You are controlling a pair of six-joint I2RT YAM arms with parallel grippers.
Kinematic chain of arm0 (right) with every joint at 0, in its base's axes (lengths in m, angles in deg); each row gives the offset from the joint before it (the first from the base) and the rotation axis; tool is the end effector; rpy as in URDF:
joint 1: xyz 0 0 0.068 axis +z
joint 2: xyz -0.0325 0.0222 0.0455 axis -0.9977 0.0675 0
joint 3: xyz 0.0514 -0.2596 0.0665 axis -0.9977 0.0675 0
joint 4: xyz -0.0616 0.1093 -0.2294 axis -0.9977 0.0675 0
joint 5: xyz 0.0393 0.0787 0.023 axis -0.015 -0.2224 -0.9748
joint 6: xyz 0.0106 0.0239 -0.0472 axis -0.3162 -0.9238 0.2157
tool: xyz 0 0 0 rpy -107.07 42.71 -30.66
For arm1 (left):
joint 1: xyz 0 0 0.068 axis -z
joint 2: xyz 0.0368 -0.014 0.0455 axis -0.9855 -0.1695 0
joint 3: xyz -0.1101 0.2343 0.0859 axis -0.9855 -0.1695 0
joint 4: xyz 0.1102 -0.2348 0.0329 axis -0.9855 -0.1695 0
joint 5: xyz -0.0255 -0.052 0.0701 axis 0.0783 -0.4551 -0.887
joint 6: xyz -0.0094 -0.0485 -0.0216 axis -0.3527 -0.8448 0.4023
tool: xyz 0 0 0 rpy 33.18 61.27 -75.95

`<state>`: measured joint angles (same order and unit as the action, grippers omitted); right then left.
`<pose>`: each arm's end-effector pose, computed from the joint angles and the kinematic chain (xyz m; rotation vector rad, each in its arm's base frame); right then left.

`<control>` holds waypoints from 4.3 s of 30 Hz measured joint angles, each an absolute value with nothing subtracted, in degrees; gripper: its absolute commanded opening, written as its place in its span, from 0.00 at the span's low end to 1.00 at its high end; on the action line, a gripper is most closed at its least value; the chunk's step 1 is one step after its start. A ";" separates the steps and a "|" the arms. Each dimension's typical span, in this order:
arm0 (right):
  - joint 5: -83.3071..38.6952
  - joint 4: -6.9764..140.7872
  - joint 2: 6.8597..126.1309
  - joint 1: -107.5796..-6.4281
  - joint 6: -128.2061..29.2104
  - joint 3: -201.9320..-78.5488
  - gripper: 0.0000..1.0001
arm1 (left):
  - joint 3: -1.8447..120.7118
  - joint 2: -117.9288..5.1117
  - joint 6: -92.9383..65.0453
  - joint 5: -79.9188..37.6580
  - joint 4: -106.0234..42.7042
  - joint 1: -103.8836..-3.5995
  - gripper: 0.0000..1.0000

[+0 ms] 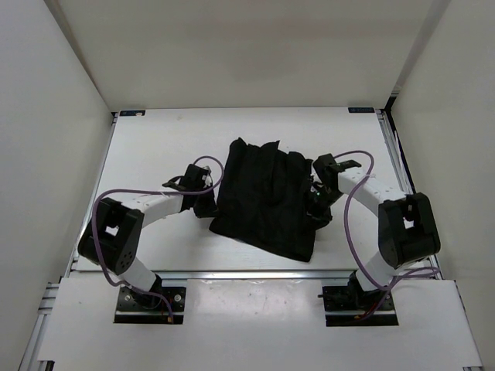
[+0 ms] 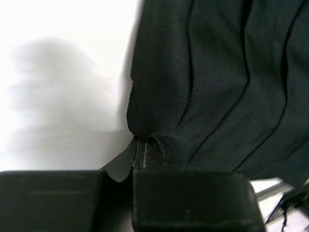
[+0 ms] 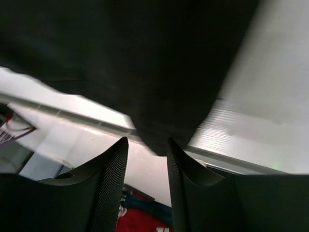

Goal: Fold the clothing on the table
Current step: Flatten the skirt out

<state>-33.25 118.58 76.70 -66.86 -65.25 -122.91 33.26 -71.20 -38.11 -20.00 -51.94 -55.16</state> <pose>0.2539 0.1009 0.1871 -0.0671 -3.0593 -0.5130 0.2592 -0.1278 0.1530 -0.2008 2.7508 -0.5386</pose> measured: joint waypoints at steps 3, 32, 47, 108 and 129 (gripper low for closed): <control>-35.75 116.64 76.70 -65.12 -66.82 -122.30 0.42 | 32.13 -69.95 -37.94 -19.94 -52.83 -53.50 0.00; -26.52 116.57 68.72 -67.59 -71.04 -107.57 0.44 | 27.14 -65.47 -37.90 -19.63 -54.28 -52.34 0.00; -27.66 109.79 56.85 -74.62 -75.28 -98.10 0.00 | 24.37 -65.10 -36.91 -13.27 -50.43 -52.36 0.28; -25.45 112.26 59.80 -79.85 -69.88 -119.08 0.00 | 36.78 -56.57 -32.80 -12.70 -57.49 -60.43 0.00; -24.95 112.22 87.45 -79.32 -61.95 -163.39 0.00 | 81.57 -85.23 -25.07 -18.19 -67.98 -64.67 0.00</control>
<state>-24.95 112.22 87.45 -79.32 -61.95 -163.39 81.57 -85.23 -25.07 -18.19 -67.98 -64.67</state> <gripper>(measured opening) 0.128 0.023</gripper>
